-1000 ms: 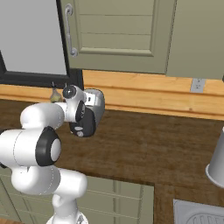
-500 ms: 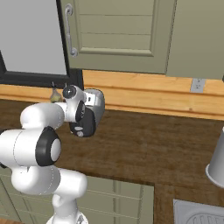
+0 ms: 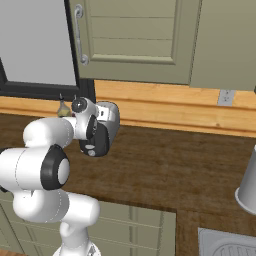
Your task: Start the toaster. Once the lever pops up, take the bread to the plate on the dining counter.
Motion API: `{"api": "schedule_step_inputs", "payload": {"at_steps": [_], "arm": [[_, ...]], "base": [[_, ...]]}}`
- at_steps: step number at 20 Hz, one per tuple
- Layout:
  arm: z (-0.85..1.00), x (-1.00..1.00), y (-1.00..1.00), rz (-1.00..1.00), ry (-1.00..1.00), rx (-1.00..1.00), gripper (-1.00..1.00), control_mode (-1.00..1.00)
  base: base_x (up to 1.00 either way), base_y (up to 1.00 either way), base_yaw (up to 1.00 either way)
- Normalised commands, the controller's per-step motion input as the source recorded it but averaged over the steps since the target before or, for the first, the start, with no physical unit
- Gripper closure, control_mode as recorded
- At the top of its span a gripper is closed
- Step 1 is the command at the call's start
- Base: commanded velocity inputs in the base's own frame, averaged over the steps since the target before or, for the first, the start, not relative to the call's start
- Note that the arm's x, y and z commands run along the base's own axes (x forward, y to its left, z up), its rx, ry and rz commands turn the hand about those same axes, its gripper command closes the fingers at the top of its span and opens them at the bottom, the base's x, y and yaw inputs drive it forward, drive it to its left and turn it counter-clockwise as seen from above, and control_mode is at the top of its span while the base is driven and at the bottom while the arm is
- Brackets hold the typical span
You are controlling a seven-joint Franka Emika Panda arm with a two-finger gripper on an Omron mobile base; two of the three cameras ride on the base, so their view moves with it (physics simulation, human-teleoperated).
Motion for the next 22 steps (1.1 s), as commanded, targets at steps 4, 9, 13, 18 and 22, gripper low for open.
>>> {"api": "schedule_step_inputs", "payload": {"at_steps": [4, 9, 13, 18, 22], "arm": [[0.00, 0.00, 0.00, 0.00, 0.00, 0.00, -1.00, -1.00], [0.00, 0.00, 0.00, 0.00, 0.00, 0.00, -1.00, -1.00], [0.00, 0.00, 0.00, 0.00, 0.00, 0.00, -1.00, -1.00], [0.00, 0.00, 0.00, 0.00, 0.00, 0.00, -1.00, -1.00], [0.00, 0.00, 0.00, 0.00, 0.00, 0.00, -1.00, -1.00]], "base": [[0.00, 0.00, 0.00], [0.00, 0.00, 0.00], [0.00, 0.00, 0.00], [0.00, 0.00, 0.00], [0.00, 0.00, 0.00]]}}
